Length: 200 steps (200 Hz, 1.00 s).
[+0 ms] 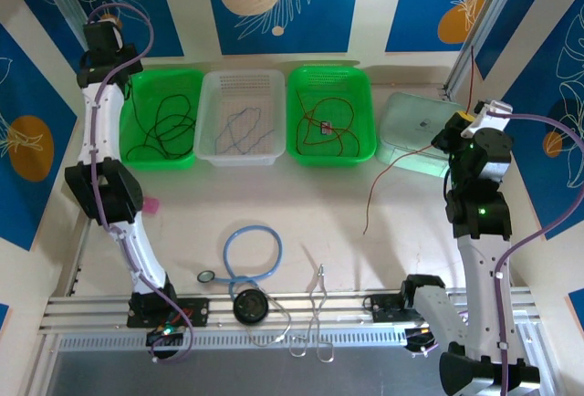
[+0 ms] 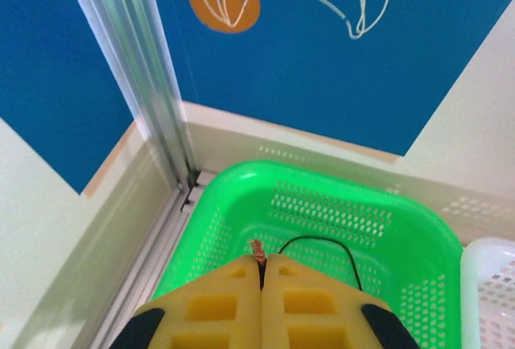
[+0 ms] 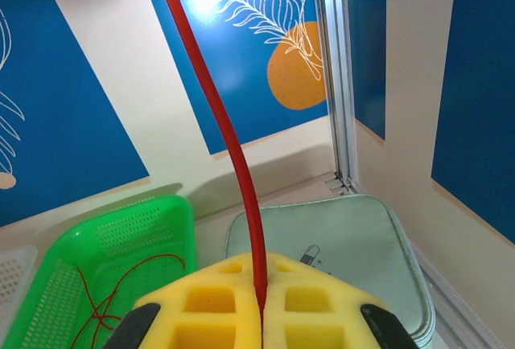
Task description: Untangle the cables
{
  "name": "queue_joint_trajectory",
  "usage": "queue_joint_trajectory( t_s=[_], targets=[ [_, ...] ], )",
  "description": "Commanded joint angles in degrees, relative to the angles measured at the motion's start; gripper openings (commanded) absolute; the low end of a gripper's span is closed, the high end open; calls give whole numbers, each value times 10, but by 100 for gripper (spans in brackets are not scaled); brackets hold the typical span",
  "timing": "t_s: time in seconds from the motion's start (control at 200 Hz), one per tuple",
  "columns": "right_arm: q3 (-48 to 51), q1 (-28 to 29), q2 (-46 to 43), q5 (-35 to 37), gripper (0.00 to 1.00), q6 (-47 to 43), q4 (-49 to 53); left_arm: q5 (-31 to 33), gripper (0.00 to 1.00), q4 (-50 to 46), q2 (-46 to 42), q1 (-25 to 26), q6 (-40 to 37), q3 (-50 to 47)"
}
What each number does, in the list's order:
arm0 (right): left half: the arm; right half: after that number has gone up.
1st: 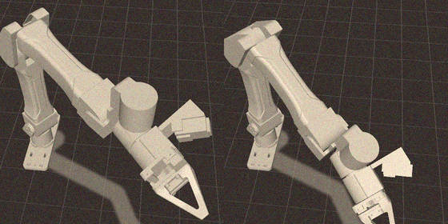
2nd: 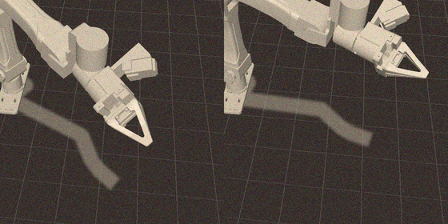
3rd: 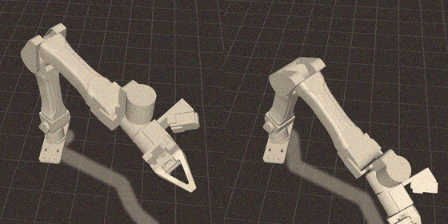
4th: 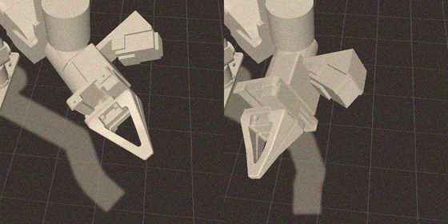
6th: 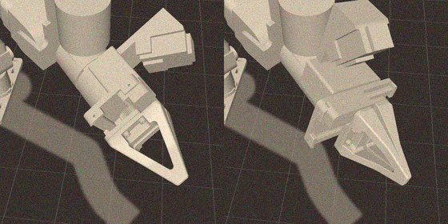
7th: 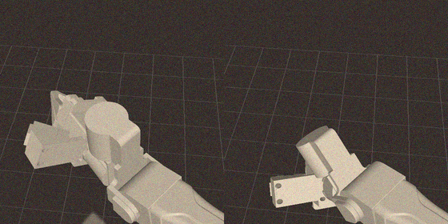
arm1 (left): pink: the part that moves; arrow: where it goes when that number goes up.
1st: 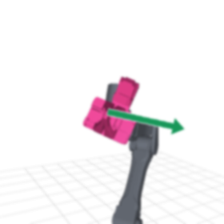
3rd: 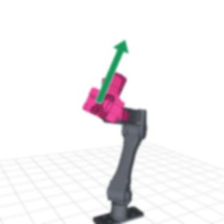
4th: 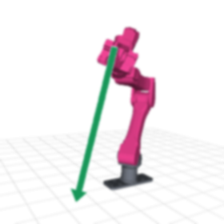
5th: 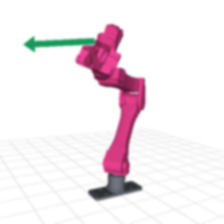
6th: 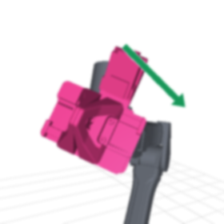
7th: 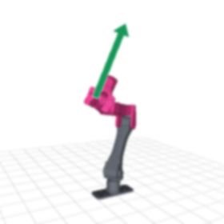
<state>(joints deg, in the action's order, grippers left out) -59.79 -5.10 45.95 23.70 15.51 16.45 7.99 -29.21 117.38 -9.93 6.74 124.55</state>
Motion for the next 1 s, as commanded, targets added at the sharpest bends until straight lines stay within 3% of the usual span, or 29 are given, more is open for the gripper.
queue_joint_trajectory(
  t_s=[0.0, 0.225, 0.55, 0.81, 0.875, 0.95, 0.995],
  targets=[
    [-20, 1, -4, -8, 0, 3, 1, -22, 0, 0, 1, 10, 3, 8],
    [-16, 3, -3, -14, 0, 16, 3, -113, 0, -101, 68, 20, 81, -18],
    [-23, 6, -6, -18, 0, 18, 15, -125, 0, -232, 184, 25, 111, 33],
    [-24, 7, -14, -14, 0, 8, 17, -155, 0, -249, 216, 18, 122, 33],
    [-24, 7, -13, -15, 0, 5, 17, -155, 15, -239, 204, 18, 125, 33],
    [-24, 8, -12, -18, 0, 8, 15, -142, 43, -227, 184, 18, 125, 33],
    [-24, 8, -12, -20, 0, 12, 14, -131, 51, -220, 169, 18, 124, 35]
  ],
)
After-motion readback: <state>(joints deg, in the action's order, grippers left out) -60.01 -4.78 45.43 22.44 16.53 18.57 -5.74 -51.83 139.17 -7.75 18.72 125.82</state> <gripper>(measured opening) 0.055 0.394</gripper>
